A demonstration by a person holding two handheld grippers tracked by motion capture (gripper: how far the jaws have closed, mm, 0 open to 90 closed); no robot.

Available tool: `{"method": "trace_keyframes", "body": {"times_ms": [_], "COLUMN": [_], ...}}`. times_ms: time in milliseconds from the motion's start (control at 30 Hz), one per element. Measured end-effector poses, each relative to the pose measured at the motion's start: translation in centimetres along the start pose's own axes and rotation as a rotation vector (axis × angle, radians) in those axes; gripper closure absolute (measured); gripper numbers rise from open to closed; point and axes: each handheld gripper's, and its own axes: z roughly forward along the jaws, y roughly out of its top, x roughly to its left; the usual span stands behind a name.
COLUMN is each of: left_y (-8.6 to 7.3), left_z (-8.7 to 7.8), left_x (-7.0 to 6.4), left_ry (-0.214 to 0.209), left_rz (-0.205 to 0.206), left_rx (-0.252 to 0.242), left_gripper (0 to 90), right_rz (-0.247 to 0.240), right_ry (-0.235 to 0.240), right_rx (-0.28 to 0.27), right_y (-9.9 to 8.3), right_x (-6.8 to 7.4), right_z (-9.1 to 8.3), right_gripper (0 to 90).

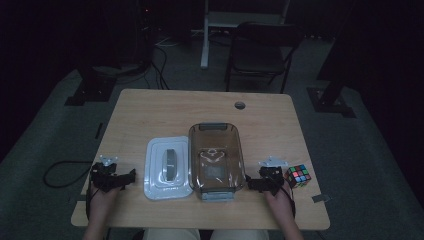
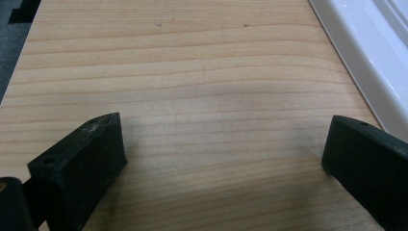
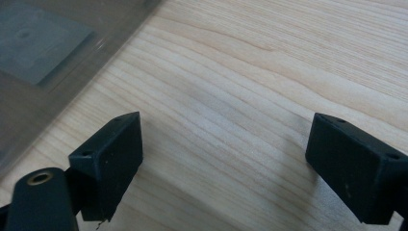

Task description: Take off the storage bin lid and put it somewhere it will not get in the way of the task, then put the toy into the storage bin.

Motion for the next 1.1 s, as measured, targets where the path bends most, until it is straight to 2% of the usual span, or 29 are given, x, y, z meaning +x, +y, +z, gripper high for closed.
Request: {"method": "trace_keyframes", "body": {"times_ms": [333,467,733,867,1000,1100], "left_y": [0.0,0.0,0.0,0.0,0.0,0.0], "left_z": [0.0,0.0,0.0,0.0,0.0,0.0], "left_x": [0.0,-0.1,-0.2,-0.2,-0.2,-0.2], "left_ry": [0.002,0.002,-0.006,-0.006,-0.013,-0.013], "left_rz": [-0.001,-0.002,0.002,0.003,0.012,0.013], "left_rx": [-0.002,-0.003,-0.006,-0.007,-0.003,-0.003], "left_gripper": [1.8,1.9,1.8,1.8,1.8,1.8], "right_rz": [0.002,0.022,-0.002,0.018,0.024,0.008], "right_ry": [-0.004,-0.022,-0.006,0.005,0.013,0.000], "right_rx": [0.001,0.031,0.073,0.072,0.033,0.021], "right_y": [0.2,0.4,0.9,0.9,1.1,1.3], "right_x": [0.0,0.4,0.5,0.6,0.8,0.9], "right_z": [0.2,0.1,-0.1,-0.3,-1.5,-2.1], "right_gripper": [12.3,12.2,13.0,13.1,13.1,13.1]}}
